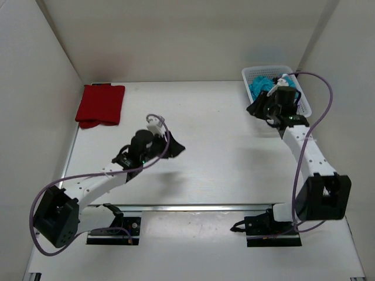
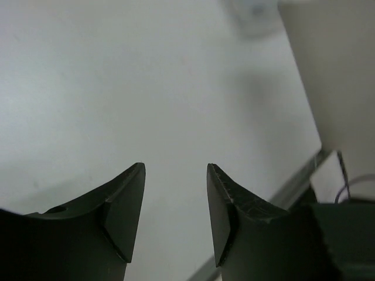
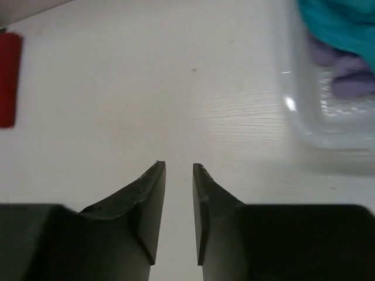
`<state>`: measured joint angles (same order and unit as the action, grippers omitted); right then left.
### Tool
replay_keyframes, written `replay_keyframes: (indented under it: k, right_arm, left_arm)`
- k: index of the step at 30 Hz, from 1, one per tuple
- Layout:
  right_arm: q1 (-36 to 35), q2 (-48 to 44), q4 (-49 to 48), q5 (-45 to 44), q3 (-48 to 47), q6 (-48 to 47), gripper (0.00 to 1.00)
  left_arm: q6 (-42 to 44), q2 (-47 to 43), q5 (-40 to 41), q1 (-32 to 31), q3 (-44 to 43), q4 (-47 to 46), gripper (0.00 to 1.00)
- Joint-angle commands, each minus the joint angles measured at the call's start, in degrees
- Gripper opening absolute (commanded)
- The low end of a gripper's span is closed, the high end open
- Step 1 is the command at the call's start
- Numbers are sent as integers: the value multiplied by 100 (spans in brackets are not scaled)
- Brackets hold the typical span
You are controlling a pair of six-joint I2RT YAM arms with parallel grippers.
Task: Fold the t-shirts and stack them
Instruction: Grab crumpled tshirt from bin with the right arm
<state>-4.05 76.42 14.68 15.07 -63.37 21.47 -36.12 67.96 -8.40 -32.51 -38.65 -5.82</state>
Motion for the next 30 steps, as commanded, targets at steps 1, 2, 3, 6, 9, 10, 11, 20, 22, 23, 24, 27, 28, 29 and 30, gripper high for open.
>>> replay_keyframes:
  k: [1, 2, 3, 6, 9, 10, 11, 20, 22, 23, 24, 27, 28, 29, 30]
  right_arm:
    - [658, 697, 684, -444, -691, -292, 26]
    - [713, 994, 747, -618, -937, -415, 31]
    - [757, 1250, 817, -933, -1088, -486, 37]
    - [853, 1856, 782, -1391, -1633, -732, 45]
    - [1152, 2524, 791, -1385, -2301, -829, 46]
    - [1248, 2779, 826, -1271, -2563, -925, 46]
    - [1301, 2912, 826, -1244, -2879, -987, 46]
    - [1504, 4617, 1231, -945, -4507, -1427, 49]
    - [1583, 4828, 1222, -639, -4745, -1331, 48]
    - [1574, 4951, 1291, -515, -4885, -1295, 49]
    - [1592, 5022, 1301, -314, -5052, -1251, 47]
    - [1610, 5400, 1467, -101, -5474, -1198, 41]
    - [1592, 5427, 1459, -75, -5579, -1172, 40]
    - [1566, 5471, 1450, -83, -5607, -1163, 37]
    - [1557, 5549, 1424, -135, -5624, -1172, 27]
  left_arm:
    - [-62, -441, -354, -623, 788, -566, 56]
    - [-149, -538, -277, -747, 963, -656, 57]
    - [-150, -600, -163, -974, 1087, -639, 58]
    - [-115, -802, -196, -1213, 1246, -727, 60]
    - [-106, -1109, -214, -1161, 1430, -762, 63]
    - [-89, -1153, -214, -1161, 1500, -762, 64]
    - [-106, -1215, -232, -1109, 1527, -814, 64]
    - [-61, -531, -241, -976, 1212, -1052, 66]
    - [-123, -224, -293, -1029, 1167, -1114, 66]
    - [-167, -161, -346, -1029, 1158, -1140, 66]
    - [-150, -74, -355, -1046, 1141, -1158, 65]
    - [-202, 15, -223, -1099, 1176, -1035, 64]
    - [-220, -28, -206, -1082, 1193, -1070, 64]
    - [-255, -81, -197, -1073, 1246, -1044, 63]
    - [-255, -99, -188, -1056, 1307, -1009, 63]
